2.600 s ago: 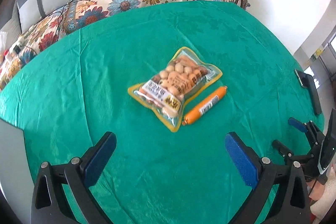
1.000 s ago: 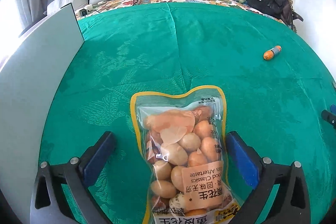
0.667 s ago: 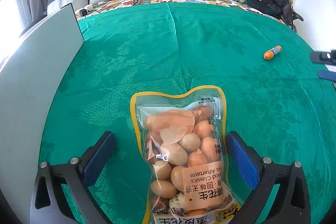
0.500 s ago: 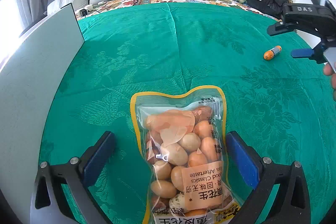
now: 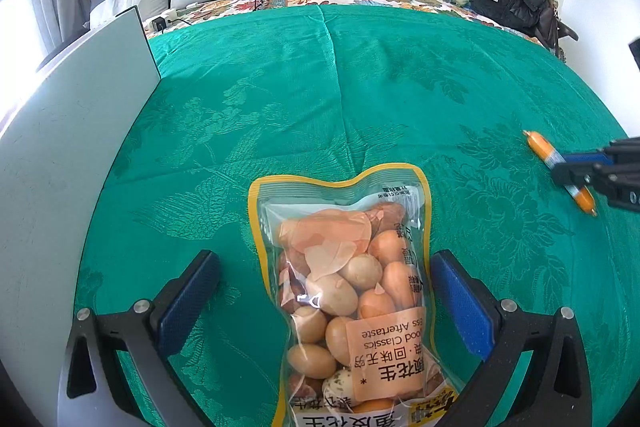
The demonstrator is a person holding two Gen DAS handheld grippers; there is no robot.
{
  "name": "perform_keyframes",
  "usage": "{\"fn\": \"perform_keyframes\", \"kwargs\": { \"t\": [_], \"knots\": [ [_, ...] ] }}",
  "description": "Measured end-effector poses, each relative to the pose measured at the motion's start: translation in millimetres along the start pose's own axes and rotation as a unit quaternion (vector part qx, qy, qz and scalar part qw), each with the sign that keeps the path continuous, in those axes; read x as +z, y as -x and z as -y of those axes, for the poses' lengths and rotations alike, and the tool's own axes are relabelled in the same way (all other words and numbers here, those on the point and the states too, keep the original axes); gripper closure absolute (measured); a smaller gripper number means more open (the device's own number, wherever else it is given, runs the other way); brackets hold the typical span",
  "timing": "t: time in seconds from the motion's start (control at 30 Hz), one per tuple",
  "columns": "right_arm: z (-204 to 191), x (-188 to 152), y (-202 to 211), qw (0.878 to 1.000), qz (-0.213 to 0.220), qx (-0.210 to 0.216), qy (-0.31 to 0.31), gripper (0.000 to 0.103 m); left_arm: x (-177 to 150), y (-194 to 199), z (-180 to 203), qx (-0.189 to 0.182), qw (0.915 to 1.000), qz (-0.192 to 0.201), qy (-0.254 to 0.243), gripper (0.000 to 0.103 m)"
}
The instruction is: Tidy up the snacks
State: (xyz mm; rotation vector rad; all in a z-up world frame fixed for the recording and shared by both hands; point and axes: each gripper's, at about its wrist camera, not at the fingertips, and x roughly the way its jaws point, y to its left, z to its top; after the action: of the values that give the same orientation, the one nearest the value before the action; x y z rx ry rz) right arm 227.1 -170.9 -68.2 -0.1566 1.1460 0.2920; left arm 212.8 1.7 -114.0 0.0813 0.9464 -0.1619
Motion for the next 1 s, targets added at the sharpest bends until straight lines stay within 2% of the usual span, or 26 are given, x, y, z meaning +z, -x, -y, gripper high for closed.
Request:
{"fn": "perform_keyframes", "kwargs": {
  "t": [0.13, 0.27, 0.33, 0.37, 0.4, 0.5, 1.0],
  "knots": [
    [-5.3, -56.9, 26.8, 1.000, -0.005, 0.004, 0.001, 0.086, -0.2, 0.1, 0.0, 0.000, 1.0000, 0.000, 0.000, 0.000],
    [-7.4, -89.4, 38.1, 0.999, 0.041, -0.025, -0.010, 0.082, -0.3, 0.3, 0.1, 0.000, 1.0000, 0.000, 0.000, 0.000],
    [-5.5, -93.9, 37.4, 0.996, 0.066, -0.044, -0.034, 0.055, -0.3, 0.4, 0.1, 0.000, 1.0000, 0.000, 0.000, 0.000],
    [-2.4, -95.3, 35.2, 0.994, 0.074, -0.057, -0.051, 0.031, -0.3, 0.4, 0.0, 0.000, 1.0000, 0.000, 0.000, 0.000],
    [2.5, -96.5, 33.3, 0.993, 0.081, -0.056, -0.072, 0.022, -0.4, 0.4, 0.0, 0.000, 1.0000, 0.000, 0.000, 0.000],
    [4.1, -99.3, 31.5, 0.989, 0.108, -0.065, -0.081, 0.018, -0.4, 0.5, 0.0, 0.000, 1.0000, 0.000, 0.000, 0.000],
    [-0.2, -98.0, 29.2, 0.988, 0.108, -0.070, -0.085, 0.015, -0.9, 0.7, 0.0, 0.000, 1.0000, 0.000, 0.000, 0.000]
  ]
}}
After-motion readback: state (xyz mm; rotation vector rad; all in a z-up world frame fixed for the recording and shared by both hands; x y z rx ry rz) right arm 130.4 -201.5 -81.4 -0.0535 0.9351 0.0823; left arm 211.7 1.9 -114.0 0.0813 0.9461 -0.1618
